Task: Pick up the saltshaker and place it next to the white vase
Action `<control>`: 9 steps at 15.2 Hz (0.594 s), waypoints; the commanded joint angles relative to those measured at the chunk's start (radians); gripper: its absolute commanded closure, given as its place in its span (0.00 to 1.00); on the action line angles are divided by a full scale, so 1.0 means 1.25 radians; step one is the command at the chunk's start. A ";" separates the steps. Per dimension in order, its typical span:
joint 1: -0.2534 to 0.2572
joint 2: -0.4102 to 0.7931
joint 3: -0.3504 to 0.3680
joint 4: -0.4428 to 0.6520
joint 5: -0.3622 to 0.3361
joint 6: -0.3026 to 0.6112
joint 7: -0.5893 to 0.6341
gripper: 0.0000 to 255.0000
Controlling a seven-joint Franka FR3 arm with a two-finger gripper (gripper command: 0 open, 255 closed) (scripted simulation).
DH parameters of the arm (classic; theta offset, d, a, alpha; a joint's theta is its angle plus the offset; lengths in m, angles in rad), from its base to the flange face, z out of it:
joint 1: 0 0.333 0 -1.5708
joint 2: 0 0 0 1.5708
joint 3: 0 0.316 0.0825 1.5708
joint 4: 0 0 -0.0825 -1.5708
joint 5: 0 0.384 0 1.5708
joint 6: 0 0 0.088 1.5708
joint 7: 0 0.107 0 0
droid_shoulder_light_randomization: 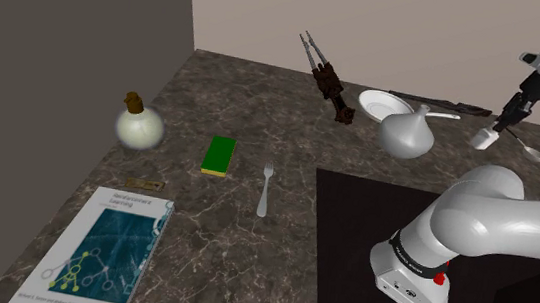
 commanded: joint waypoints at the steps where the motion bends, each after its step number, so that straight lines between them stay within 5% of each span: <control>1: -0.001 -0.003 -0.013 -0.016 -0.011 0.016 0.003 1.00; 9: -0.007 -0.015 -0.070 -0.078 -0.057 0.080 0.015 1.00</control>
